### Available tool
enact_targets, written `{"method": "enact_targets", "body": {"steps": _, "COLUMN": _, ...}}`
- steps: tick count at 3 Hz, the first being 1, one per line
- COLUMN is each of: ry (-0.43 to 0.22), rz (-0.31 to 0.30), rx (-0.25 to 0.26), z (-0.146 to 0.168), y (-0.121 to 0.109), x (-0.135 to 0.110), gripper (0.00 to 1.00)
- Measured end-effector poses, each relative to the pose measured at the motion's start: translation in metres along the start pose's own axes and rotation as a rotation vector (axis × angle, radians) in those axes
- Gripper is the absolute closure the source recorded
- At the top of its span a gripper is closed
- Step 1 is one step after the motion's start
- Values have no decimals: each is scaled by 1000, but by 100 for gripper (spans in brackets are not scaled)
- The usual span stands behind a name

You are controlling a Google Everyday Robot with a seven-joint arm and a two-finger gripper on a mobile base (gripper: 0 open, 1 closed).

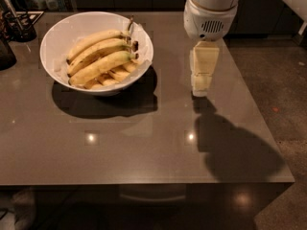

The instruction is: Pick banana from white bowl

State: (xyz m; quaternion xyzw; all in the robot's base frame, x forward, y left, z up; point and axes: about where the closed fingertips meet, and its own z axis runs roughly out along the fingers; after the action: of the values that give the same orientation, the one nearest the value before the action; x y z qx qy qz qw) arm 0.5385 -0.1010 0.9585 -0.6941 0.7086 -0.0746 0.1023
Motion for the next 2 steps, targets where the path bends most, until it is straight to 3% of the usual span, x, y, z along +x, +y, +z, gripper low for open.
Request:
{"method": "enact_targets", "body": {"steps": 1, "ry": -13, "rz": 6, "rx": 8, "z": 3, "y": -3, "x": -3, "gripper": 0}}
{"method": "enact_targets", "body": {"steps": 2, "ry": -38, "rz": -48, "rx": 23, "z": 8, "y": -21, "x": -34, "gripper": 0}}
